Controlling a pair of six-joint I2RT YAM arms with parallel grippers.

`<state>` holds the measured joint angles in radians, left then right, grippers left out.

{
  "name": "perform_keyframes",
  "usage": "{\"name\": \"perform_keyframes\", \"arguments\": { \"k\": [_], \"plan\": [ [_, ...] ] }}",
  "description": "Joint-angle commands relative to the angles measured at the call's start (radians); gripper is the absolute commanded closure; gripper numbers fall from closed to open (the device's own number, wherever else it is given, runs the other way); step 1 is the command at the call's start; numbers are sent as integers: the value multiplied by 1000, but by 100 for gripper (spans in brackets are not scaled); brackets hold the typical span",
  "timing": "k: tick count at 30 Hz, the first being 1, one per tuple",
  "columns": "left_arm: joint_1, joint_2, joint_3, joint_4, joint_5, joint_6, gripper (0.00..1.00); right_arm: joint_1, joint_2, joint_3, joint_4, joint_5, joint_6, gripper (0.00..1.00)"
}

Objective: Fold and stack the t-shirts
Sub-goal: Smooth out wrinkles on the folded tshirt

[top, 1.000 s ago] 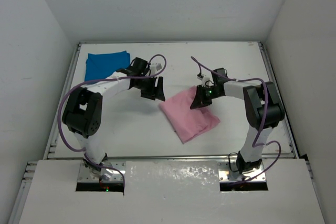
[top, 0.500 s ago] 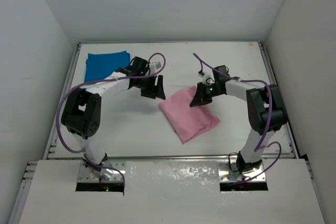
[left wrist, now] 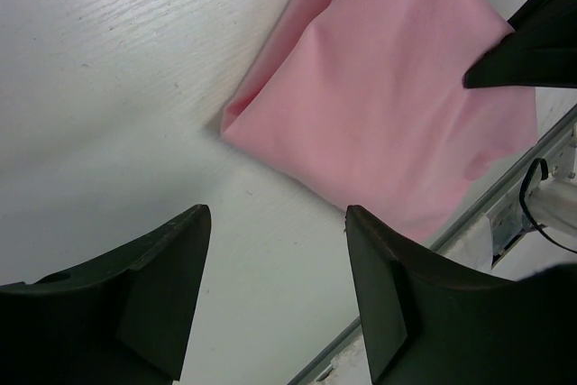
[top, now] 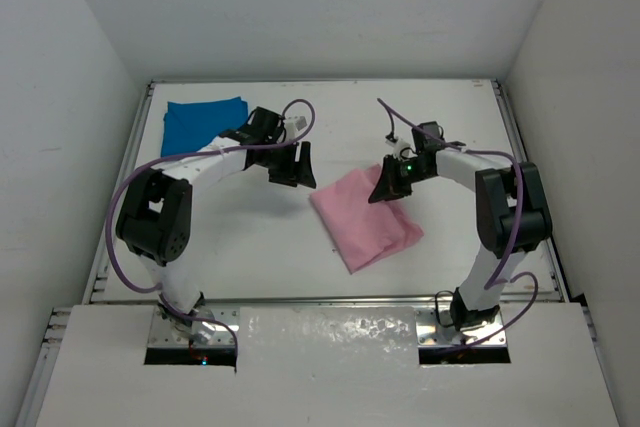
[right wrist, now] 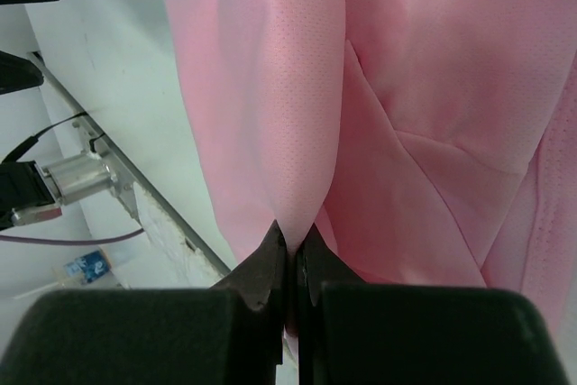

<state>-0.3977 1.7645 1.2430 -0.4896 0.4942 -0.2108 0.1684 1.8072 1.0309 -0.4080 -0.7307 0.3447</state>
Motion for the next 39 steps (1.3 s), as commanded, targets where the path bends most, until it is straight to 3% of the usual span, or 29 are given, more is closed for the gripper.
{"name": "perform_keyframes", "arguments": {
  "k": [1, 18, 25, 39],
  "plan": [
    [3, -48, 9, 37, 15, -2, 41, -17, -45, 43, -43, 10, -9, 100],
    [-6, -45, -66, 105, 24, -41, 41, -23, -74, 104, -94, 2, 14, 100],
    [-72, -79, -145, 172, 40, -82, 42, -35, -111, 86, -89, 2, 30, 100],
    [-184, -11, -93, 224, 33, -151, 44, -90, -198, 1, -87, -1, 27, 100]
  ]
}}
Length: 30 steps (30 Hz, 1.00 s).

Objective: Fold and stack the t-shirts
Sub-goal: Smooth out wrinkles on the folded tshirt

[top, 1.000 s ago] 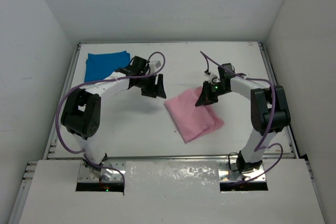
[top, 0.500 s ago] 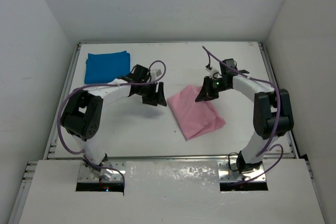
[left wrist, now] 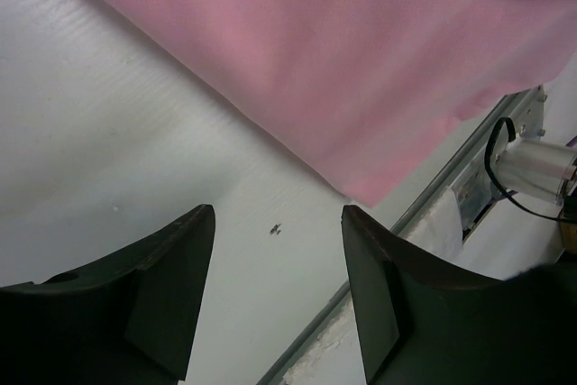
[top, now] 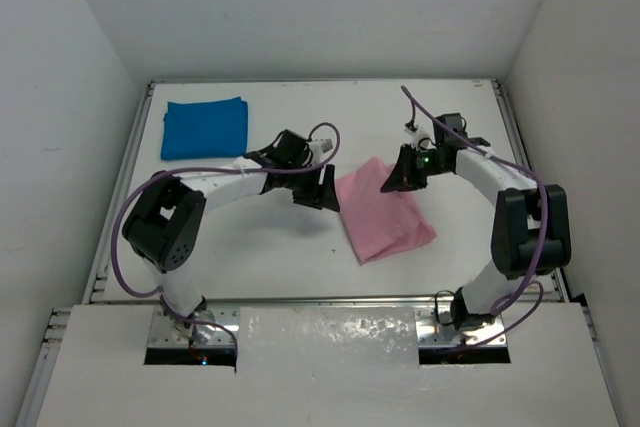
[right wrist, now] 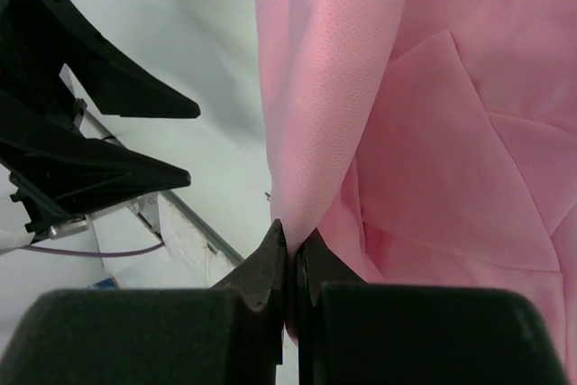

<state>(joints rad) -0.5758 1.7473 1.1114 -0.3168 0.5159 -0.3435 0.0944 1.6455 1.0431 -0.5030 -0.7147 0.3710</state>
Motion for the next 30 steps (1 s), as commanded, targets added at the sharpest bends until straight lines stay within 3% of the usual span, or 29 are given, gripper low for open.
{"name": "perform_keyframes", "arguments": {
  "k": [1, 18, 30],
  "plan": [
    [-7, 12, 42, 56, 12, -20, 44, -19, -38, -14, 4, -17, -6, 100],
    [-48, 87, 51, 76, 9, -61, 44, -64, -26, 3, -9, -32, -18, 100],
    [-65, 173, 56, 294, 59, -302, 40, -64, -16, -2, 6, -37, -10, 100]
  ]
}}
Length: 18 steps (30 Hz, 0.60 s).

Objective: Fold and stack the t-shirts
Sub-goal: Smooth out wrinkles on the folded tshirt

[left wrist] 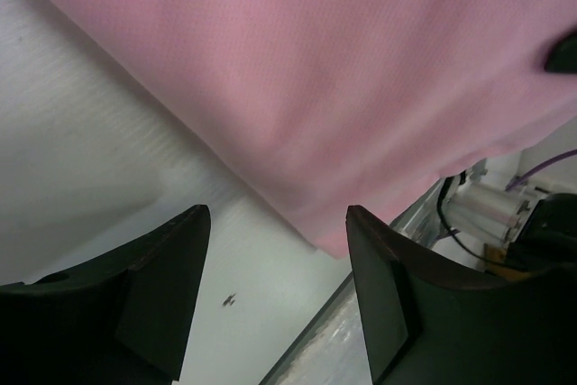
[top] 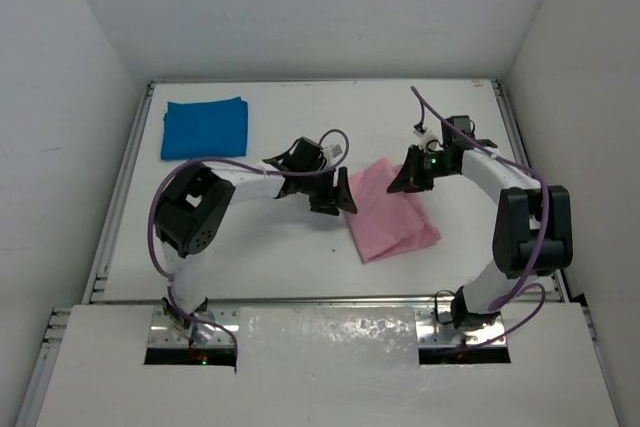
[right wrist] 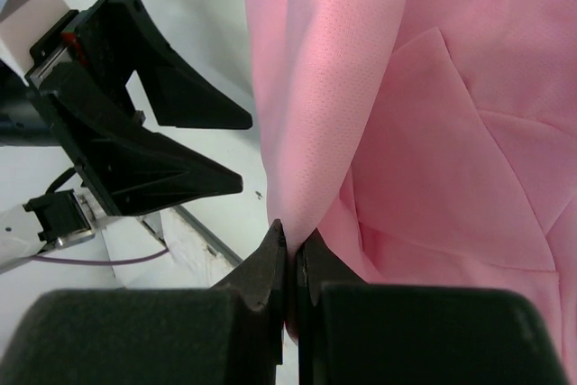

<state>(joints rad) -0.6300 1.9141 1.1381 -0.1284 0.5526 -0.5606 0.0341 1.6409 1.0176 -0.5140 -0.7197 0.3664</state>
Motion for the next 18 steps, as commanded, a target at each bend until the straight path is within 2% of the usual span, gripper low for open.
{"name": "perform_keyframes", "arguments": {
  "k": [1, 5, 18],
  "plan": [
    [-11, 8, 28, 137, 23, -114, 40, -5, -12, 22, 17, -32, -6, 100],
    [-13, 36, 34, 177, 50, -170, 40, -11, -15, 0, 37, -29, 8, 100],
    [-25, 14, 6, 182, 27, -179, 39, -61, -58, -22, 35, -44, 16, 100]
  ]
}}
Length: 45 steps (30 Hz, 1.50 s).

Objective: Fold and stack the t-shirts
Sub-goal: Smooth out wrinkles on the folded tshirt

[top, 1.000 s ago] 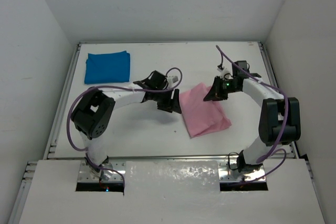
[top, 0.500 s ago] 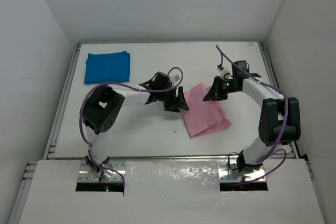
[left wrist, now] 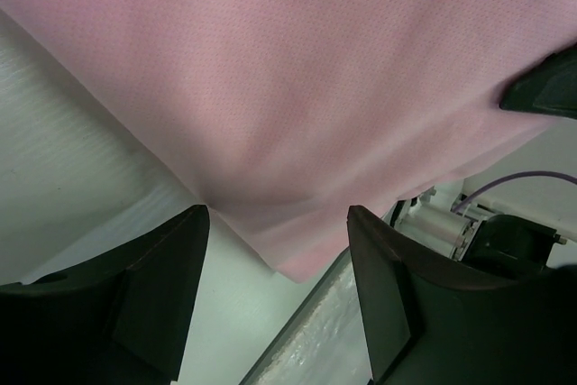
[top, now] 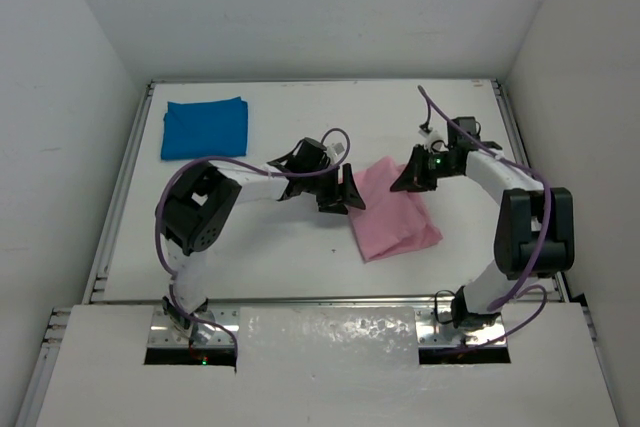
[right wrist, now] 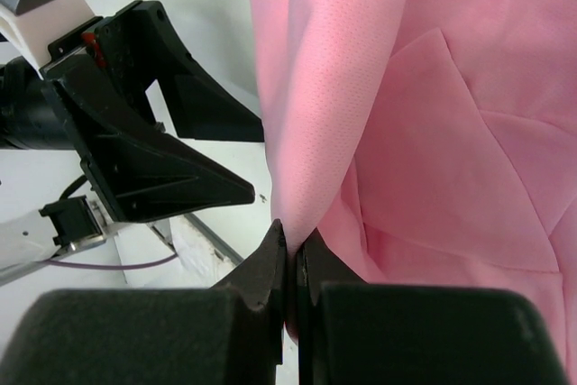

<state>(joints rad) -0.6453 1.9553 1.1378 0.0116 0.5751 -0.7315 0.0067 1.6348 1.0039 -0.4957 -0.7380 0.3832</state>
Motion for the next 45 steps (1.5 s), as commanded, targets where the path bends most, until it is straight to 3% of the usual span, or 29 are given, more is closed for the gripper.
{"name": "perform_keyframes", "arguments": {
  "k": [1, 28, 30, 33, 34, 37, 45],
  "plan": [
    [-11, -27, 8, 41, 3, -8, 39, -39, -52, -10, 16, -29, -3, 100],
    [-51, 71, 86, 71, 0, -42, 41, -82, -79, -44, 20, -46, 2, 100],
    [-51, 74, 88, 79, 0, -46, 46, -82, -76, -44, 22, -44, 2, 100],
    [-51, 73, 85, 90, -9, -58, 66, -80, -73, -41, 23, -47, 2, 100],
    [-51, 71, 86, 94, -11, -65, 79, -80, -70, -41, 28, -49, 5, 100],
    [-51, 67, 97, 88, -14, -69, 100, -82, -66, -48, 52, -51, 23, 100],
    [-30, 1, 88, -10, -49, -17, 100, -28, -59, -103, 196, -14, 134, 100]
  ]
}}
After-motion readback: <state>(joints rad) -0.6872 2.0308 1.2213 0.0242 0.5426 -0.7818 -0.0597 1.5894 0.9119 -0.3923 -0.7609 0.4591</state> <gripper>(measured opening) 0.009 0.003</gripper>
